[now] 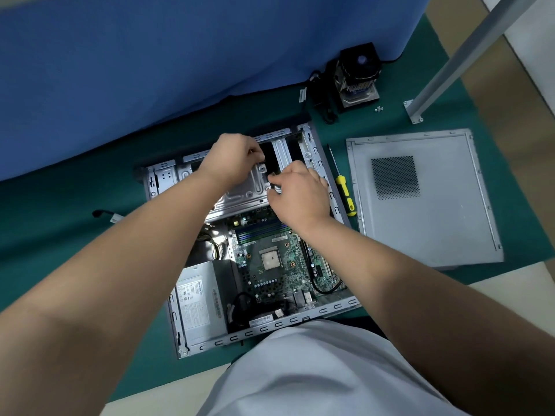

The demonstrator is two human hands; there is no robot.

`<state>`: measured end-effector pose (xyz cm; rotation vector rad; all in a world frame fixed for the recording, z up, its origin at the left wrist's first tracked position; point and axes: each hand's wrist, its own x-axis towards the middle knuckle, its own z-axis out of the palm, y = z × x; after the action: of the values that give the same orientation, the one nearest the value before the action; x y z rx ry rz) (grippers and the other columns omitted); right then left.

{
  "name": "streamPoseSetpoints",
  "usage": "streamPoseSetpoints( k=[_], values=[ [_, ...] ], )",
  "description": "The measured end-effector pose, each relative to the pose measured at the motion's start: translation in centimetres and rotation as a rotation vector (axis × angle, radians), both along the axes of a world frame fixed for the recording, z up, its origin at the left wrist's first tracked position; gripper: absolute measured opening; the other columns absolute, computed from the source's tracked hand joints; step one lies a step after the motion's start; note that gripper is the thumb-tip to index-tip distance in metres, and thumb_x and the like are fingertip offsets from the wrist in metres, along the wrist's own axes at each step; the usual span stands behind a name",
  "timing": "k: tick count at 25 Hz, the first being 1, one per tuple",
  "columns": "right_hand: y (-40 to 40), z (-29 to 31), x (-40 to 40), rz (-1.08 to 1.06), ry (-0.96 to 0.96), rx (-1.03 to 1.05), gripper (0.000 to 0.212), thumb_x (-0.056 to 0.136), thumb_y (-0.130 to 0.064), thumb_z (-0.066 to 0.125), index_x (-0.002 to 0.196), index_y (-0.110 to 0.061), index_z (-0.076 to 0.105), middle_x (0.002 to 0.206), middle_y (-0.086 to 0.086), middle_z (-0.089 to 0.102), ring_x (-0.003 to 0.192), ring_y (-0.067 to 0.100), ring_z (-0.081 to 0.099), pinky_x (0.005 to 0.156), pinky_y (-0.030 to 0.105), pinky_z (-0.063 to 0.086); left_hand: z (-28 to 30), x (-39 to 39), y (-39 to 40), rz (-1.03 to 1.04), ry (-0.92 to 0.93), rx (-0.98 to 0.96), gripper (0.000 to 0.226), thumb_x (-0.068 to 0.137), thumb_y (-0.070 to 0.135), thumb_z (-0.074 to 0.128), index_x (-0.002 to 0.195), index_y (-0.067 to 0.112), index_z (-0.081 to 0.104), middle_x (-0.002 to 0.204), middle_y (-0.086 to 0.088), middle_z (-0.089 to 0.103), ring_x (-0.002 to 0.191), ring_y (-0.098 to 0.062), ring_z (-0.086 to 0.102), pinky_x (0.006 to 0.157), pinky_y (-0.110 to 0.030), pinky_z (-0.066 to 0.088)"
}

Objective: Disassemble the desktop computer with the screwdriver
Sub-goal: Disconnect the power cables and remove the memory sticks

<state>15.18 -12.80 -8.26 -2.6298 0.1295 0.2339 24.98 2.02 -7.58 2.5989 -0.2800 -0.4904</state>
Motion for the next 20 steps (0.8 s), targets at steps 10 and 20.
streamPoseSetpoints(
  k=[10,20],
  values=[
    [0.0,-0.3,-0.4,0.089,0.009,0.023,0.038,0.099,-0.033,0.059,0.136,-0.028,0.066,0.123,-0.002,0.059,0.117,0.022,0.051,0.103,0.038,0.039,-1.0,-3.2,0.7,-0.096,-0.199,-0.016,0.02,0.104,0.023,0.057,0.107,0.009,0.071,0.112,-0.01,0.068,0.1,-0.029,0.064,0.082,-0.037,0.048],
    [-4.3,-0.4,-0.1,0.377,-0.127,-0.09,0.039,0.099,-0.033,0.059,0.137,-0.022,0.065,0.121,-0.003,0.059,0.122,0.021,0.048,0.108,0.041,0.035,-0.8,-6.8,1.6,-0.233,-0.25,0.241,0.04,0.111,0.03,0.036,0.147,0.024,0.052,0.086,-0.002,0.065,0.072,-0.029,0.065,0.054,-0.037,0.05]
  ],
)
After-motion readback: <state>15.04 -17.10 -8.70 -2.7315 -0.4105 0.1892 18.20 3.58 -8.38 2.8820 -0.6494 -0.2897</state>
